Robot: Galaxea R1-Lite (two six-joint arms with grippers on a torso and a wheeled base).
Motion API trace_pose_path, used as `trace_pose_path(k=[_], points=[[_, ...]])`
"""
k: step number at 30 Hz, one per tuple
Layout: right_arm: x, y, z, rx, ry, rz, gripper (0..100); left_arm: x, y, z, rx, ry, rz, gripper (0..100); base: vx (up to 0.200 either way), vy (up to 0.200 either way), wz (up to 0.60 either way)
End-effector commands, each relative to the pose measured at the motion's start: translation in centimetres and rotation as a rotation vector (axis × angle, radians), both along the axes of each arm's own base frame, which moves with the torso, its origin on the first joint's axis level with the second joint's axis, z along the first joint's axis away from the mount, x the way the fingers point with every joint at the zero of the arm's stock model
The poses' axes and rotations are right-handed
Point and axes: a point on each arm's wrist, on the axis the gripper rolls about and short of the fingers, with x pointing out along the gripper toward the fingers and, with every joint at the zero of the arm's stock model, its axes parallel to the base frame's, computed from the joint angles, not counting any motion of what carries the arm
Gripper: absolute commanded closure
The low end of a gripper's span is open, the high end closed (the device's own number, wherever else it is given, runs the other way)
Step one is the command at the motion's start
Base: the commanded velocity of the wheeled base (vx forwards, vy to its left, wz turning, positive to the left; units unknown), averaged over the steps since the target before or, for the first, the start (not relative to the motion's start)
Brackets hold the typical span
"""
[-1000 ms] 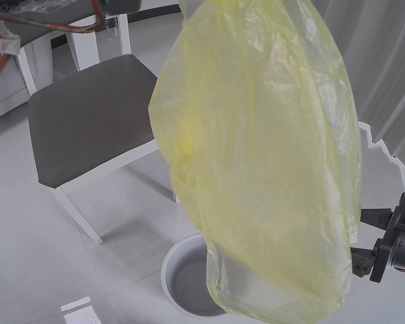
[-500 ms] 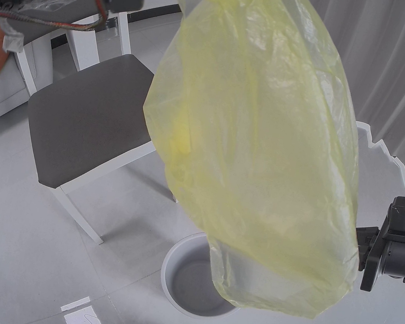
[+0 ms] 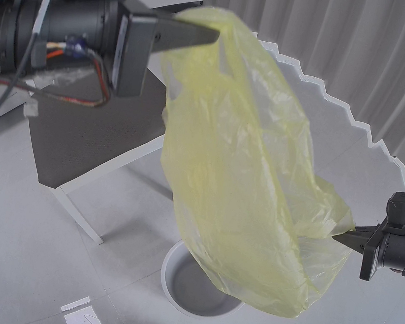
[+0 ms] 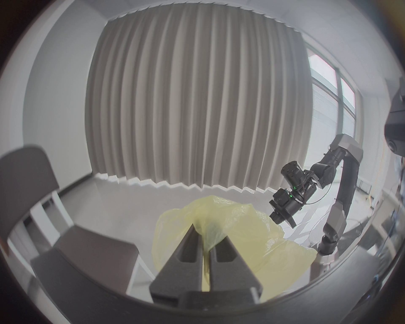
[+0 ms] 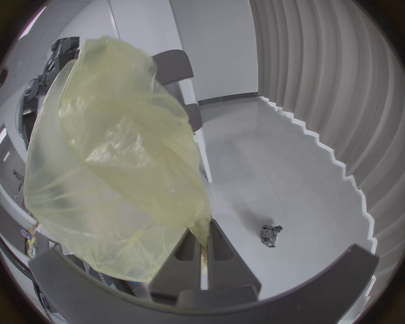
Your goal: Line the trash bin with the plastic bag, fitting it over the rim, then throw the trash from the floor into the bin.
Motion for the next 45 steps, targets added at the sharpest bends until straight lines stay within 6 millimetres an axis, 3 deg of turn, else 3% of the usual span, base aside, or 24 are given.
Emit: trace_pose_path(k=[1, 4, 12, 20, 37, 45], points=[[1.1, -0.7, -0.4, -0.046, 0.003, -0.108, 100, 1.0, 0.8, -3.7, -0.029, 0.177, 0.091, 100, 0.0, 0.0, 0.0], [1.1, -0.8, -0.5, -0.051, 0.008, -0.115, 100, 1.1, 0.9, -5.1, -0.042, 0.221, 0.113, 100, 0.0, 0.0, 0.0], [1.7, -0.7, -2.6, -0.14, 0.107, -0.17, 100, 1.2, 1.7, -12.3, 0.045, 0.346, 0.159, 100, 0.0, 0.0, 0.0], [2.5, -0.2, -4.4, -0.189, 0.163, -0.18, 100, 1.0, 1.6, -16.6, 0.036, 0.461, 0.176, 100, 0.0, 0.0, 0.0], [5.4, 2.6, -8.2, -0.242, 0.232, -0.137, 100, 1.8, 0.9, -21.2, 0.046, 0.543, 0.207, 100, 0.0, 0.0, 0.0], [7.7, 4.1, -11.6, -0.274, 0.282, -0.118, 100, 2.3, 0.5, -23.8, 0.054, 0.625, 0.233, 100, 0.0, 0.0, 0.0]])
